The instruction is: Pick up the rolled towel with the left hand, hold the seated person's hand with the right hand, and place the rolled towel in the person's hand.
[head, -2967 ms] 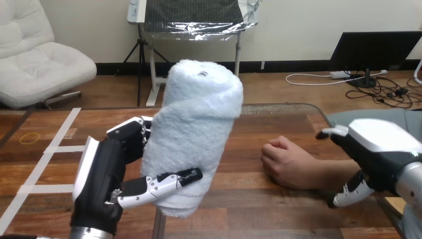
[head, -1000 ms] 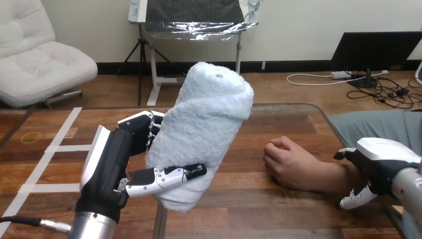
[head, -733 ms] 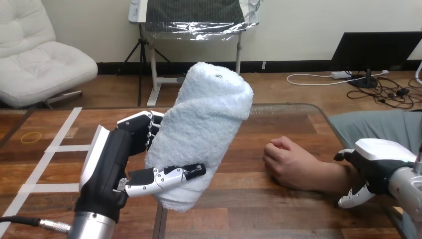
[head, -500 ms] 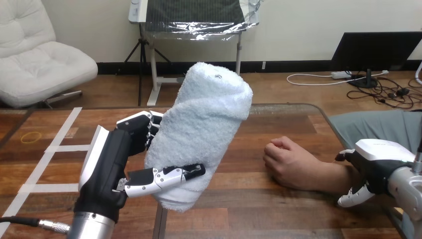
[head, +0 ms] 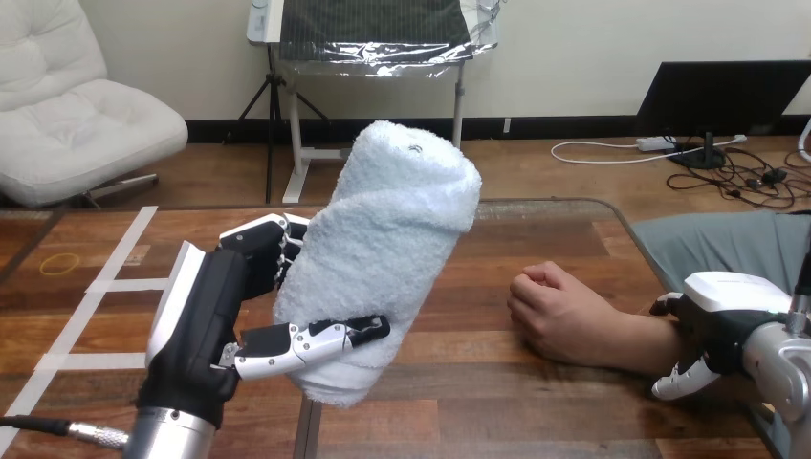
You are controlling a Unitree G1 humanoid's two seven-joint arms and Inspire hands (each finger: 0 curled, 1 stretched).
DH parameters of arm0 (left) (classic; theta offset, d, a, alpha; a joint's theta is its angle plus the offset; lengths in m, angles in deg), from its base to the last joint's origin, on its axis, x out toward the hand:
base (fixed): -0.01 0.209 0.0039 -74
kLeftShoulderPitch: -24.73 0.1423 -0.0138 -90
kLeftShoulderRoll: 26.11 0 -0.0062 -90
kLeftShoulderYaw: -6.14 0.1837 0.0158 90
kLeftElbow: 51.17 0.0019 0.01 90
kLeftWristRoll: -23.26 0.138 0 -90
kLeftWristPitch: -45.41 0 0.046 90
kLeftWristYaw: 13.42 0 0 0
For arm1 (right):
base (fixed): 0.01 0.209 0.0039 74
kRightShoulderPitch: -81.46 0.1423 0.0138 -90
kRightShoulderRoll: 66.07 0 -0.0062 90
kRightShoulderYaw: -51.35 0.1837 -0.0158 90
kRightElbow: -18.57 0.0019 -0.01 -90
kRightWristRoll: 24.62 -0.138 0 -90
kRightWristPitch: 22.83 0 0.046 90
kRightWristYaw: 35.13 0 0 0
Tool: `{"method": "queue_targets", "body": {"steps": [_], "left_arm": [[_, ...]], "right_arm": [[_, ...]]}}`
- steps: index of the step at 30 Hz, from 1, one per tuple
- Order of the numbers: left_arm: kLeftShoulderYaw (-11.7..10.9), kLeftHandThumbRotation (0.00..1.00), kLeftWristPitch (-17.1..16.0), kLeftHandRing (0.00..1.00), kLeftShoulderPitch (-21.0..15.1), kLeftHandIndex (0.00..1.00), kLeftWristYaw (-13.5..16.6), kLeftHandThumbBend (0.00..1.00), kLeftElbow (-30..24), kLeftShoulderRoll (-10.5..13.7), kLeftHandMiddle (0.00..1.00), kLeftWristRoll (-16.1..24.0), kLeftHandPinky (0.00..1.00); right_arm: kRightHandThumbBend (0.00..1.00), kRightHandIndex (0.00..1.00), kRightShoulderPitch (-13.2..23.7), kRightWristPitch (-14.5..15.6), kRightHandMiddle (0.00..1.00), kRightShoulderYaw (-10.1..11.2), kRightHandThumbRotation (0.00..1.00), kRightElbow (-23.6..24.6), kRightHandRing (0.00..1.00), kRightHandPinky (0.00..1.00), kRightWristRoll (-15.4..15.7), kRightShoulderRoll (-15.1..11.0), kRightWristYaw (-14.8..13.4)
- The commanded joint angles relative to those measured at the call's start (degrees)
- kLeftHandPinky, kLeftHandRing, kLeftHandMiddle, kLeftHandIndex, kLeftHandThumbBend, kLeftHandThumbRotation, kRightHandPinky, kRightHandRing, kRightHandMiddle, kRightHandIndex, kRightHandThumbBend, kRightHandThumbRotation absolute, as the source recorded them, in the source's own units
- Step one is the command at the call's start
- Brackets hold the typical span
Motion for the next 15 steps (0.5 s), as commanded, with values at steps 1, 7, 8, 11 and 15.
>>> {"method": "queue_targets", "body": {"steps": [1, 7, 8, 11, 15], "left_arm": [[-1.15, 0.04, -1.58, 0.38, -3.47, 0.54, 0.54, 0.61, -0.72, 0.47, 0.44, -0.37, 0.36], [-1.46, 0.05, -0.90, 0.38, -4.12, 0.54, 0.79, 0.61, -0.34, 0.49, 0.44, -0.01, 0.36], [-1.51, 0.05, -0.86, 0.38, -4.20, 0.54, 0.78, 0.61, -0.27, 0.49, 0.44, -0.04, 0.37], [-1.71, 0.04, -0.83, 0.38, -4.70, 0.54, 0.80, 0.60, 0.38, 0.51, 0.44, -0.21, 0.37], [-2.04, 0.04, -0.81, 0.38, -5.61, 0.54, 0.76, 0.61, 1.76, 0.66, 0.45, -0.52, 0.37]], "right_arm": [[0.61, 0.89, 3.75, -0.92, 0.90, -1.10, 0.27, -2.62, 0.91, 0.92, -0.06, -0.70, -1.28], [0.60, 0.88, 4.87, -2.00, 0.88, -2.25, 0.28, -5.00, 0.88, 0.89, -0.31, -0.68, -0.93], [0.60, 0.88, 5.01, -2.15, 0.88, -2.38, 0.29, -5.34, 0.87, 0.89, -0.33, -0.67, -0.97], [0.59, 0.87, 5.71, -2.73, 0.87, -2.89, 0.29, -7.32, 0.87, 0.88, -0.47, -0.37, -1.30], [0.59, 0.87, 6.52, -3.19, 0.87, -3.41, 0.29, -9.59, 0.87, 0.87, -0.95, 0.22, -1.88]]}}
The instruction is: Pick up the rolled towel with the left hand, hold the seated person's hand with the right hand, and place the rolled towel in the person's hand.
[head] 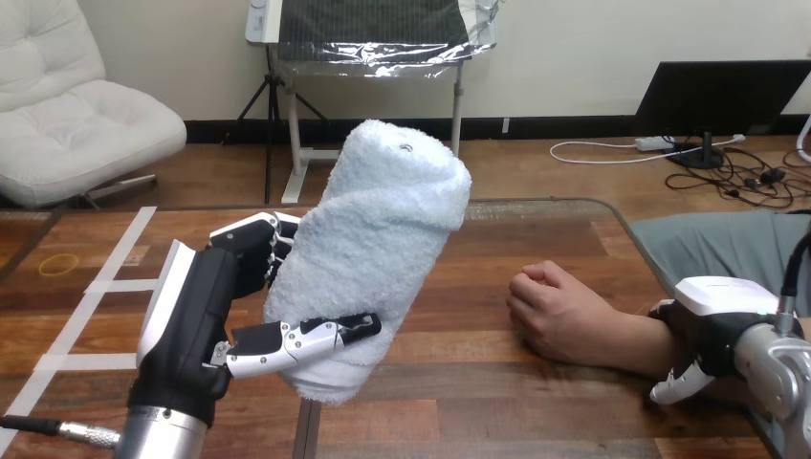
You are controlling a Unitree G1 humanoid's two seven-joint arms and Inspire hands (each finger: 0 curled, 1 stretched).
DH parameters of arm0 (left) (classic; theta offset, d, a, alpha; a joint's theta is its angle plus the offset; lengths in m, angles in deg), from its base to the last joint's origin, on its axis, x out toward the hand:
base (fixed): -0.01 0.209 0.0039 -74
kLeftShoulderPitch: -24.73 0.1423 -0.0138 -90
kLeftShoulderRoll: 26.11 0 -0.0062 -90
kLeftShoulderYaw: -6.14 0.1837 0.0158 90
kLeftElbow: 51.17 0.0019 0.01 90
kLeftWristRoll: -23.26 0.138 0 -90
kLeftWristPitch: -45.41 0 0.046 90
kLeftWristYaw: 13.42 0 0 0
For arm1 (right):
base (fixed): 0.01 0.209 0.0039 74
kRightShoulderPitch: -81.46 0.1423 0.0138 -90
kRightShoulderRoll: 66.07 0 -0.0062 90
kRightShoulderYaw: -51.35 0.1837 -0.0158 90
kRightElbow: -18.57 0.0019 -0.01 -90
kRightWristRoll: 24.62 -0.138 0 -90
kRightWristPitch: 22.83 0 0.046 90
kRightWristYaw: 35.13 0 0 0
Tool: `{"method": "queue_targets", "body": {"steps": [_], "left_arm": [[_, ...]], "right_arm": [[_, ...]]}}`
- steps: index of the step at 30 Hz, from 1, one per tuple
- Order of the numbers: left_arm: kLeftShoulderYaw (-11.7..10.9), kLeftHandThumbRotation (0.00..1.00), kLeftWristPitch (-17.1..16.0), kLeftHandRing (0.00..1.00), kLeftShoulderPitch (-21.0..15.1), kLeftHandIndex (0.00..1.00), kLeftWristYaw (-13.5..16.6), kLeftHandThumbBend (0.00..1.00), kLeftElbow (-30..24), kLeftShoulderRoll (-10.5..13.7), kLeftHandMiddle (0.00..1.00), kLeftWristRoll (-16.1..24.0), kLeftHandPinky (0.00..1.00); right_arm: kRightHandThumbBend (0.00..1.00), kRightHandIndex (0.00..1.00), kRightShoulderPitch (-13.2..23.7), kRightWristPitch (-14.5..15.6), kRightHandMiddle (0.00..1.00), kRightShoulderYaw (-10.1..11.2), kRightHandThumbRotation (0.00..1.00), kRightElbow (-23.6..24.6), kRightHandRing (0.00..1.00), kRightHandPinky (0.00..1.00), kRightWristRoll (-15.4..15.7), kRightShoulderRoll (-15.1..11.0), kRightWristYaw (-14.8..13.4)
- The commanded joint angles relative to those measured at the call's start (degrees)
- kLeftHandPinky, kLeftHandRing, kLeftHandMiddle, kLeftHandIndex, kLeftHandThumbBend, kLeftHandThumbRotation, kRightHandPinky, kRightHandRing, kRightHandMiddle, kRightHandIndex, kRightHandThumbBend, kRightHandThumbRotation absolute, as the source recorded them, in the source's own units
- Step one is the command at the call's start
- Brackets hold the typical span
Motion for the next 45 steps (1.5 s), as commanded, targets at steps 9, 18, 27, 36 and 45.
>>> {"method": "queue_targets", "body": {"steps": [9, 18, 27, 36, 45], "left_arm": [[-1.72, 0.03, 0.12, 0.39, -7.14, 0.54, 0.79, 0.61, 3.90, 0.79, 0.45, -0.50, 0.37], [-1.86, 0.01, 1.51, 0.39, -9.30, 0.54, 1.47, 0.61, 6.50, 1.45, 0.45, 1.53, 0.37], [-1.91, 0.00, 0.74, 0.39, -12.38, 0.54, 1.68, 0.61, 11.46, 1.37, 0.46, 1.41, 0.36], [-1.88, 0.00, 1.06, 0.39, -14.52, 0.54, 2.29, 0.61, 15.98, 1.36, 0.45, 1.70, 0.36], [-2.14, 0.00, 3.47, 0.40, -16.26, 0.53, 1.46, 0.63, 17.91, 1.10, 0.45, -0.09, 0.36]], "right_arm": [[0.60, 0.85, 4.71, -2.77, 0.87, -2.19, 0.26, -8.10, 0.85, 0.84, -2.25, 0.94, -3.77], [0.62, 0.82, 5.48, -5.53, 0.84, -2.90, 0.22, -12.13, 0.79, 0.76, -3.50, 1.63, -7.40], [0.62, 0.78, 7.08, -6.18, 0.77, -4.03, 0.20, -15.74, 0.72, 0.65, -5.04, 2.30, -8.28], [0.62, 0.72, 7.66, -5.88, 0.63, -4.54, 0.21, -17.23, 0.56, 0.49, -6.50, 2.58, -8.02], [0.63, 0.63, 7.54, -6.82, 0.54, -4.09, 0.19, -17.20, 0.45, 0.38, -8.79, 2.48, -8.30]]}}
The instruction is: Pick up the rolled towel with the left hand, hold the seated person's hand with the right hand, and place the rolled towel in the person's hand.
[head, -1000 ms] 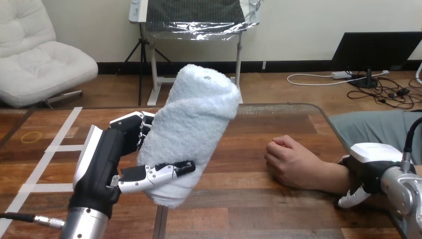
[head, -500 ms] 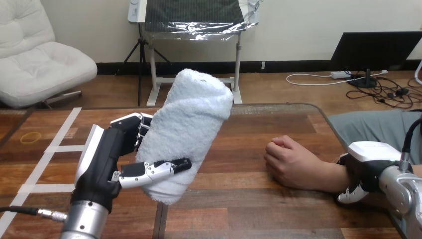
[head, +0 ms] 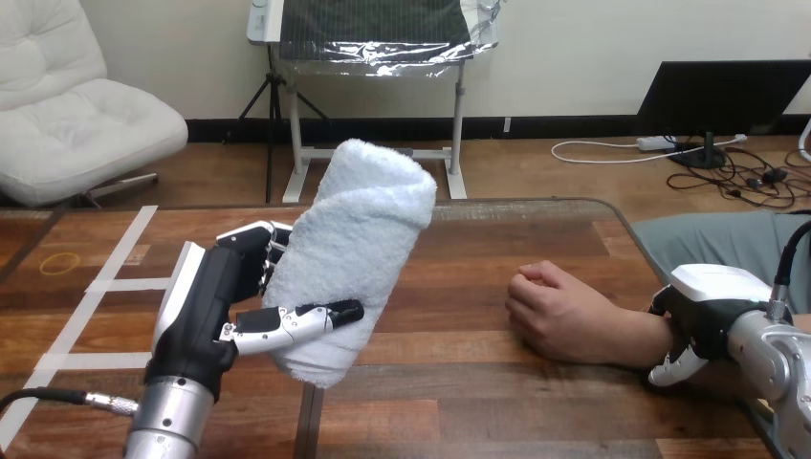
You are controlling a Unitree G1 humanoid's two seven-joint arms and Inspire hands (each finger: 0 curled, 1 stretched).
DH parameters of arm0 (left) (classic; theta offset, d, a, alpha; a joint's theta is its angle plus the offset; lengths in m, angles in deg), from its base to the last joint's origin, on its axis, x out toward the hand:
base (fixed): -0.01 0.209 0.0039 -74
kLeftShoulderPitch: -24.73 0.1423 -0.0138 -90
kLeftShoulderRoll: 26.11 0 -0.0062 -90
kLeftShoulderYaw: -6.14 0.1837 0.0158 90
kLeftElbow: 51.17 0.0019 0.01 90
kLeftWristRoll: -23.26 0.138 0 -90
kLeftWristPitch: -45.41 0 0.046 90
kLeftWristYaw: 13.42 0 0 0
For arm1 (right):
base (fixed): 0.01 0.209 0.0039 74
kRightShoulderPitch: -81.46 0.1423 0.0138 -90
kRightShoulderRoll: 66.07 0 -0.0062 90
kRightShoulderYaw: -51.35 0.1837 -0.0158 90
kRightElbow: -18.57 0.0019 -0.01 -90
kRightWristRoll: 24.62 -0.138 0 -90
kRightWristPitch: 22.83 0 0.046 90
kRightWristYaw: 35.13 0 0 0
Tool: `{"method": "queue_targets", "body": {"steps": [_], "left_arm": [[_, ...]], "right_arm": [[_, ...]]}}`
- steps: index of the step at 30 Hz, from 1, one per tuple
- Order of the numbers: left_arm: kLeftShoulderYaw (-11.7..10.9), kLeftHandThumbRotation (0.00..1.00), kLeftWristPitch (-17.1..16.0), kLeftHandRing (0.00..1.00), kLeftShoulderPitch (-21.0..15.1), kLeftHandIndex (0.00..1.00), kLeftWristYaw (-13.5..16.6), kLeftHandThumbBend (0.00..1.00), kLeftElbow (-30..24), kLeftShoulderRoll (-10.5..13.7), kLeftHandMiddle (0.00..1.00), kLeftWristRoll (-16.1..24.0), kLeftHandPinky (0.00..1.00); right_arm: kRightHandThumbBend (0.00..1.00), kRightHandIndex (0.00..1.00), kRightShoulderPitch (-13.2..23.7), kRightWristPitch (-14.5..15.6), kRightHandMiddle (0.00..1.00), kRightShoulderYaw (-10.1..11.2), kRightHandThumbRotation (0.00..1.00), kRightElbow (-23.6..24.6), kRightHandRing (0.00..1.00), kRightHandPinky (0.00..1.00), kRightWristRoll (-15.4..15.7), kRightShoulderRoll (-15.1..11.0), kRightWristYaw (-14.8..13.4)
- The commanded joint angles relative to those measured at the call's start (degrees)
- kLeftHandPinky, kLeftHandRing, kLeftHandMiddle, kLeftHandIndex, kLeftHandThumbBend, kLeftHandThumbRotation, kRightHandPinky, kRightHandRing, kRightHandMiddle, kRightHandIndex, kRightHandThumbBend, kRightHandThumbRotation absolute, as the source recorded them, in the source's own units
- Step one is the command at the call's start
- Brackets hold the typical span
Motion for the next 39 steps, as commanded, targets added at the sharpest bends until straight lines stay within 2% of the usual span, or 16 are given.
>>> {"method": "queue_targets", "body": {"steps": [1, 7, 12, 17, 23, 28, 33, 39], "left_arm": [[-1.11, 0.00, 0.24, 0.40, -5.33, 0.53, 0.14, 0.63, 0.31, 0.43, 0.45, -1.66, 0.36], [-1.22, 0.00, 1.61, 0.39, -5.55, 0.52, -0.49, 0.63, -0.16, 0.20, 0.45, -3.27, 0.36], [-1.29, 0.00, 2.30, 0.39, -5.65, 0.52, -0.87, 0.64, -0.34, 0.50, 0.44, -3.98, 0.36], [-1.52, 0.00, 1.91, 0.39, -5.93, 0.52, -1.23, 0.64, 0.17, 0.75, 0.45, -4.55, 0.37], [-1.71, 0.00, 1.61, 0.40, -5.96, 0.52, -1.49, 0.63, 0.71, 0.94, 0.45, -4.89, 0.37], [-1.71, 0.00, 0.96, 0.40, -6.03, 0.53, -1.66, 0.63, 1.50, 1.01, 0.45, -4.92, 0.37], [-1.70, 0.00, 0.67, 0.40, -6.37, 0.53, -1.96, 0.63, 2.32, 1.07, 0.45, -4.86, 0.37], [-1.58, 0.00, 1.65, 0.39, -6.77, 0.52, -1.83, 0.64, 2.62, 1.14, 0.45, -4.30, 0.36]], "right_arm": [[0.63, 0.62, 0.22, -0.58, 0.54, -0.95, 0.19, -1.95, 0.45, 0.38, -1.98, 1.88, 0.59], [0.66, 0.59, -0.70, -0.88, 0.52, 0.12, 0.17, -0.83, 0.43, 0.36, -4.03, 1.93, -0.43], [0.71, 0.54, -1.88, -1.32, 0.51, 1.38, 0.15, 0.25, 0.41, 0.33, -6.07, 2.08, -2.93], [0.73, 0.51, -2.43, -0.65, 0.49, 1.45, 0.14, 0.97, 0.38, 0.30, -6.96, 1.93, -4.03], [0.72, 0.48, -2.95, 0.19, 0.47, 1.44, 0.10, 1.21, 0.35, 0.26, -7.45, 2.06, -5.13], [0.70, 0.45, -3.67, -0.37, 0.42, 1.93, 0.03, 1.18, 0.29, 0.21, -8.34, 2.42, -7.18], [0.69, 0.43, -4.31, -1.43, 0.39, 2.10, 0.01, 1.05, 0.26, 0.18, -9.21, 2.55, -9.71], [0.67, 0.40, -4.42, -1.48, 0.36, 1.97, 0.00, 0.93, 0.24, 0.16, -9.45, 2.66, -10.95]]}}
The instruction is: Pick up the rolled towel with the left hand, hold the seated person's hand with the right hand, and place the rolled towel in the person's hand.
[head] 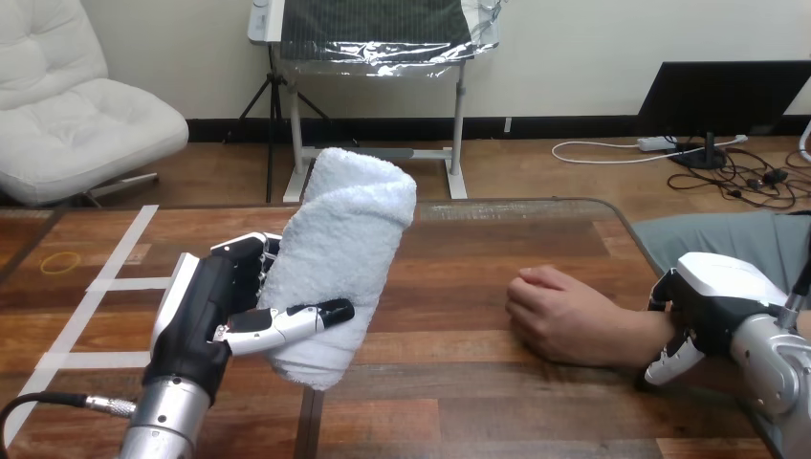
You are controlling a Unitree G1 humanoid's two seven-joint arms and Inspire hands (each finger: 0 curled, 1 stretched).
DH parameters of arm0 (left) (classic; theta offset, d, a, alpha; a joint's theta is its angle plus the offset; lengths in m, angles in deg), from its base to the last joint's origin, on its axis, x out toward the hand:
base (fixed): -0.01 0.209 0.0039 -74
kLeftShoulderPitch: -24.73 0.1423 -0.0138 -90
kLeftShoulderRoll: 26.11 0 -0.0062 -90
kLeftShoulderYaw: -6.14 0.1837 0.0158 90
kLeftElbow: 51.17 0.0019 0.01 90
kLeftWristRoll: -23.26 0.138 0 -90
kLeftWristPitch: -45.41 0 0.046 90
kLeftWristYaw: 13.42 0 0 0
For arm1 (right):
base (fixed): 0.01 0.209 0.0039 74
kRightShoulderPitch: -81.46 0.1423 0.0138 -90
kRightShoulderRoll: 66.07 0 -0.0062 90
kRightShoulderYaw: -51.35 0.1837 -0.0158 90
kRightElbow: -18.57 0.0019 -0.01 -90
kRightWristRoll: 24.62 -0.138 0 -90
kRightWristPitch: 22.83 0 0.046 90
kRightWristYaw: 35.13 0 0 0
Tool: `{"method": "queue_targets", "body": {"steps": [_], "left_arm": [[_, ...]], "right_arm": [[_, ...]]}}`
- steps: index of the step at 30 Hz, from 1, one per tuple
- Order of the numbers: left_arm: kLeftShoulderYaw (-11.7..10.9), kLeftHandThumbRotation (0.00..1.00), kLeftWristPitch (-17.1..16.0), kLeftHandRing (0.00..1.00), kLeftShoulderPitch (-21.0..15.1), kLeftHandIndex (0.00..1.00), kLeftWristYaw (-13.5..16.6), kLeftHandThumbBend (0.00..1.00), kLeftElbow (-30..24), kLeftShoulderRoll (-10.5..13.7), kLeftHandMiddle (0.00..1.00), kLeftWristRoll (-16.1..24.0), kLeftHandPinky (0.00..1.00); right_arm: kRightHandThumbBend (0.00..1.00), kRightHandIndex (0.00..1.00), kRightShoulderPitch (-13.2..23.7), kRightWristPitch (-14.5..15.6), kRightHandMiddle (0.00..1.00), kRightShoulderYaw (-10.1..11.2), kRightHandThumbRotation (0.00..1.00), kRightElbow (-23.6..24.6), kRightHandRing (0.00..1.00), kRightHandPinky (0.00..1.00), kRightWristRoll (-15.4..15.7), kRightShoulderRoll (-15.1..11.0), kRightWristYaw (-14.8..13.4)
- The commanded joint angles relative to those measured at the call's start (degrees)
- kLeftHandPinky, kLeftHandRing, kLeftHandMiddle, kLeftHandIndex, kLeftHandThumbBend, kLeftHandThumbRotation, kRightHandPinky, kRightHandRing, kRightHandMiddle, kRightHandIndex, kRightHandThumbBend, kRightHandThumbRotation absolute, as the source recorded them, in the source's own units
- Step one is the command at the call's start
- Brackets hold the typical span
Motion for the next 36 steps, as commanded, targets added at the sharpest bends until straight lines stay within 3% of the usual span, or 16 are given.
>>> {"method": "queue_targets", "body": {"steps": [1, 13, 19, 36], "left_arm": [[-0.60, 0.00, -0.88, 0.39, -5.39, 0.52, 0.16, 0.64, -0.17, 1.04, 0.45, -0.42, 0.36], [-0.47, 0.00, -1.37, 0.38, -6.70, 0.52, 1.18, 0.64, 2.65, 1.28, 0.44, 1.15, 0.35], [-0.41, 0.00, -1.97, 0.38, -7.26, 0.52, 1.64, 0.63, 4.37, 1.08, 0.44, 1.80, 0.35], [0.08, 0.00, -4.12, 0.39, -7.91, 0.53, 1.93, 0.62, 7.39, 1.54, 0.45, 3.13, 0.36]], "right_arm": [[0.67, 0.40, -1.40, -0.46, 0.36, 0.74, 0.00, -0.59, 0.24, 0.16, -2.50, 2.68, -0.56], [0.63, 0.40, -0.59, 1.15, 0.34, 0.46, 0.00, -0.79, 0.23, 0.15, -1.83, 2.92, -1.37], [0.64, 0.41, -0.85, 0.79, 0.34, 0.84, 0.00, -0.59, 0.23, 0.15, -2.04, 2.91, -2.60], [0.64, 0.44, -1.54, 0.76, 0.35, 1.87, 0.00, 0.88, 0.24, 0.16, -3.46, 2.33, -2.63]]}}
